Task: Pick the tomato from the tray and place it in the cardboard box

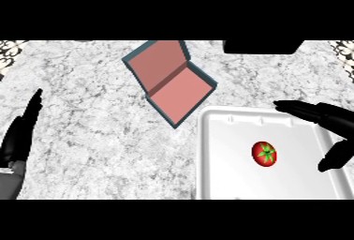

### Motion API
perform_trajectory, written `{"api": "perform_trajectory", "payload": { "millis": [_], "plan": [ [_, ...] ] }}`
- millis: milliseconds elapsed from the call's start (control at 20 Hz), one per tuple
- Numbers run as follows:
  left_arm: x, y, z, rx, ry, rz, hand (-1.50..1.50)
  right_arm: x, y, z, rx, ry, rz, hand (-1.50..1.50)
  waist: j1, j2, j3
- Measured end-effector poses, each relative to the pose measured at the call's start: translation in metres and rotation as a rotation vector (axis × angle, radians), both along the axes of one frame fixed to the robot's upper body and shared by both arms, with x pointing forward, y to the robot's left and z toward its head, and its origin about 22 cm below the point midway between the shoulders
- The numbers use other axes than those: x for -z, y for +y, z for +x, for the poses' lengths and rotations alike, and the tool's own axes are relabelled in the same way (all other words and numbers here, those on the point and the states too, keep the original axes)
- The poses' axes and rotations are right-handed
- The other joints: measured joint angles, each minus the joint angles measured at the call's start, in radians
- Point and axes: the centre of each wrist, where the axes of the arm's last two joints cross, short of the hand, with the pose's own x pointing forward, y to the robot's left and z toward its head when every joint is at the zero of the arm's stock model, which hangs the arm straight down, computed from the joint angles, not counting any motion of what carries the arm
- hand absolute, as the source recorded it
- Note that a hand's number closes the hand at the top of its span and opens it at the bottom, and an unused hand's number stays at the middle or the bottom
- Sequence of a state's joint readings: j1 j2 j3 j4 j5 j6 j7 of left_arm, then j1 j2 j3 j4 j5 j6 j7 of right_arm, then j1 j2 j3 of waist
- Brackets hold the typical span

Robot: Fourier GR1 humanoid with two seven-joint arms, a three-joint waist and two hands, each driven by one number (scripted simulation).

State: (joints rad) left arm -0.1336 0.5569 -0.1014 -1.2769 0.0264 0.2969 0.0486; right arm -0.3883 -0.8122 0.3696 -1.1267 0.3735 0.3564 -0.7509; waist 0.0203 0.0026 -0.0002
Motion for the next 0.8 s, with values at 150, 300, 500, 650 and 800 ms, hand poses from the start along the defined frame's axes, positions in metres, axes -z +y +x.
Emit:
{"api": "perform_trajectory", "payload": {
  "millis": [150, 300, 500, 650, 800],
  "plan": [
    [0.000, -0.002, 0.001, -0.001, 0.002, 0.001, 0.00, 0.000, 0.020, 0.006, -0.044, 0.030, -0.090, -1.50, -0.005, -0.001, 0.000],
    [-0.001, -0.001, -0.003, -0.006, -0.002, 0.000, 0.00, -0.006, 0.028, 0.013, -0.062, 0.056, -0.158, -1.50, -0.008, -0.002, 0.000],
    [-0.002, 0.000, -0.008, -0.008, -0.002, -0.003, 0.00, -0.003, 0.048, 0.017, -0.068, 0.068, -0.227, -1.50, -0.012, -0.003, 0.000],
    [0.001, 0.000, -0.005, -0.014, 0.001, 0.000, 0.00, 0.004, 0.063, 0.016, -0.080, 0.072, -0.259, -1.50, -0.015, -0.003, 0.000],
    [-0.001, -0.001, -0.006, -0.011, -0.004, -0.004, 0.00, 0.012, 0.067, 0.019, -0.085, 0.073, -0.272, -1.50, -0.014, -0.002, 0.000]
  ]
}}
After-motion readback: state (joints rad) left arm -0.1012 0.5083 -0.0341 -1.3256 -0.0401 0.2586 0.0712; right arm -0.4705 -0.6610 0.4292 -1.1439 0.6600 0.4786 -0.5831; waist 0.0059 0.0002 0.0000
